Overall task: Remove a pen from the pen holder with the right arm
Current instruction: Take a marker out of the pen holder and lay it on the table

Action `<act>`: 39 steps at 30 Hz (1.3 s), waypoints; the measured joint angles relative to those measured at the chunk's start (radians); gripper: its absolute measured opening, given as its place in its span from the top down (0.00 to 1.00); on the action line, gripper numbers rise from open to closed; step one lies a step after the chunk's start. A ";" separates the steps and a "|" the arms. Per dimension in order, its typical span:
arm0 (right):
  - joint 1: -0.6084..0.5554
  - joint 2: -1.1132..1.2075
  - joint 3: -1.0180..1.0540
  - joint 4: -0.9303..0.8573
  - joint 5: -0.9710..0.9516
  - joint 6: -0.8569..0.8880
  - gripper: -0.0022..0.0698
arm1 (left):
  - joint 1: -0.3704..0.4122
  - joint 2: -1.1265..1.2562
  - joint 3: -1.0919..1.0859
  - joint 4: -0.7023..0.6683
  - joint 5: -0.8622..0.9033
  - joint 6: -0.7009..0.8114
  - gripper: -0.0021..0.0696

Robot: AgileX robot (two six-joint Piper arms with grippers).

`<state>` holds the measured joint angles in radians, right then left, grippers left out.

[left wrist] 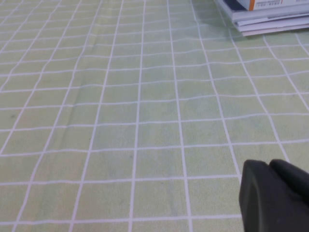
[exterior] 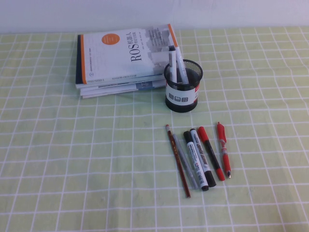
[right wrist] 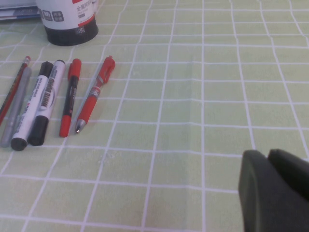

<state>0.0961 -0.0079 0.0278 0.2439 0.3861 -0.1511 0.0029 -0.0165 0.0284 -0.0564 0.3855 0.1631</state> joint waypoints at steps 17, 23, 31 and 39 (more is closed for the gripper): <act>0.000 0.000 0.000 0.045 0.000 0.000 0.99 | 0.000 0.000 0.000 0.000 0.000 0.000 0.98; 0.000 0.000 0.000 0.111 -0.015 0.000 0.99 | 0.000 0.000 0.000 0.000 0.000 0.000 0.98; 0.000 0.000 0.000 0.274 -0.117 0.000 0.99 | 0.000 0.000 0.000 0.000 0.000 0.000 0.98; 0.000 0.000 0.000 0.463 -0.199 0.000 0.99 | 0.000 0.000 0.000 0.000 0.000 0.000 0.98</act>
<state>0.0961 -0.0079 0.0278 0.7072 0.1870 -0.1511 0.0029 -0.0165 0.0284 -0.0564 0.3855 0.1631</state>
